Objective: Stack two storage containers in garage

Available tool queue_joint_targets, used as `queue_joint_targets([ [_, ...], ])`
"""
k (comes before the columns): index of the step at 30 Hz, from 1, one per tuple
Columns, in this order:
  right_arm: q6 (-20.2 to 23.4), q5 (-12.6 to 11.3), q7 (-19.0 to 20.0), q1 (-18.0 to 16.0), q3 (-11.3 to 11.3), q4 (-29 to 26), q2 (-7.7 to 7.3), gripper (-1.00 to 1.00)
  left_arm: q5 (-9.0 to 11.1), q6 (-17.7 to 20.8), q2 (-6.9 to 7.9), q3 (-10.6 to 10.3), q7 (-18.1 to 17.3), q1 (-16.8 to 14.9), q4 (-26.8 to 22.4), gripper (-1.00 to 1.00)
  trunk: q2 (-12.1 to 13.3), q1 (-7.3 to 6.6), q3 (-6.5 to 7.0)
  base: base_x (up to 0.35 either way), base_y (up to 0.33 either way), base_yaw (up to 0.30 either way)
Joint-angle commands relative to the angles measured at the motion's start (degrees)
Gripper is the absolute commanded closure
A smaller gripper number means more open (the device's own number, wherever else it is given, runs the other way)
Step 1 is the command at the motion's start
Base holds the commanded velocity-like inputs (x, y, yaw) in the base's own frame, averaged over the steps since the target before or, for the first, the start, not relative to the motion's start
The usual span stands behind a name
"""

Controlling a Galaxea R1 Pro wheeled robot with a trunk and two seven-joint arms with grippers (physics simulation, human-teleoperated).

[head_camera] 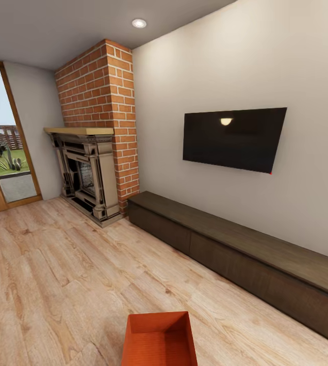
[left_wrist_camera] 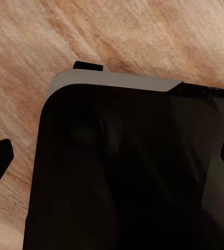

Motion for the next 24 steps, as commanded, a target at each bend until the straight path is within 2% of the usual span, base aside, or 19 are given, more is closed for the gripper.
queue_joint_targets([
  [1,-0.1,0.0,0.0,0.0,0.3,0.0,0.0,-1.0,0.3,-0.1,-0.02,0.0,0.1,0.0,-0.1,-1.0,0.0,0.0,-0.05,0.0,0.0,0.0],
  [21,0.0,0.5,0.0,0.0,0.7,0.0,0.0,-1.0,0.3,-0.1,-0.02,0.0,0.1,0.0,-0.1,-1.0,0.0,0.0,-0.05,0.0,0.0,0.0],
  [24,0.4,1.3,0.8,1.0,1.7,1.0,-0.72,-1.0,1.2,-1.1,0.37,0.6,-0.3,1.0,0.9,-1.0,0.0,0.0,-0.05,0.0,0.0,0.0],
])
